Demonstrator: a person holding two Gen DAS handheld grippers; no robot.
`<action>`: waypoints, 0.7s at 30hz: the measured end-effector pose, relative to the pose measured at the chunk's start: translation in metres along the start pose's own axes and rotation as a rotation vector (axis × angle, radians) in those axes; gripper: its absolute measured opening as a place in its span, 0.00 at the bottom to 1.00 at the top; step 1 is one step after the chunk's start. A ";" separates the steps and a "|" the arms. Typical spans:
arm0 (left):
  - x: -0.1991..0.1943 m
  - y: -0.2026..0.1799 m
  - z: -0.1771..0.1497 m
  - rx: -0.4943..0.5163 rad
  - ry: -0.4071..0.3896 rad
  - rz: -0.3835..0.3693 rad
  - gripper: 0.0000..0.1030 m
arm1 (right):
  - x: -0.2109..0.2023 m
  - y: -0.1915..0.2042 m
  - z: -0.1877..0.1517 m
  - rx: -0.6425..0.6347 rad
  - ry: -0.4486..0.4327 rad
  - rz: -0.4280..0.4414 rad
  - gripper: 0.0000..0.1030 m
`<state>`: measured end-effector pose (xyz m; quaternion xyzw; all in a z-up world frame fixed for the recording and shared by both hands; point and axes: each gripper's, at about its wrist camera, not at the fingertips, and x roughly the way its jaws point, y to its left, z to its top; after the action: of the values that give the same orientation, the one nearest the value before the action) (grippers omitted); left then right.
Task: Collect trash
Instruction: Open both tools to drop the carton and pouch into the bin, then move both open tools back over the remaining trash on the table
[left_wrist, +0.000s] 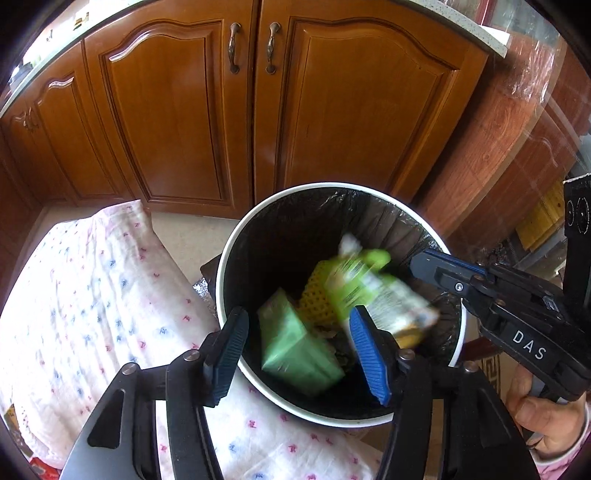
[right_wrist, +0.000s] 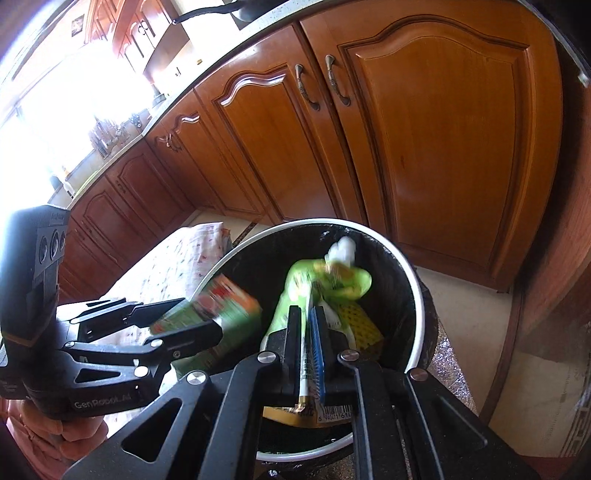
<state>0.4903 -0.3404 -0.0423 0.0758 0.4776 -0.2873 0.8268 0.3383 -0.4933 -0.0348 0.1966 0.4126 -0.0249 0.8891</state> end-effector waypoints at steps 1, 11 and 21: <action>-0.004 0.004 -0.002 -0.004 -0.006 0.000 0.56 | -0.002 -0.001 -0.001 0.006 -0.006 0.003 0.14; -0.052 0.028 -0.065 -0.130 -0.083 -0.008 0.56 | -0.040 0.010 -0.027 0.059 -0.137 0.084 0.71; -0.117 0.059 -0.154 -0.285 -0.137 0.028 0.56 | -0.060 0.050 -0.068 0.085 -0.186 0.177 0.93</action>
<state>0.3633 -0.1828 -0.0357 -0.0552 0.4548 -0.2094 0.8639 0.2597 -0.4288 -0.0137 0.2665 0.3080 0.0182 0.9131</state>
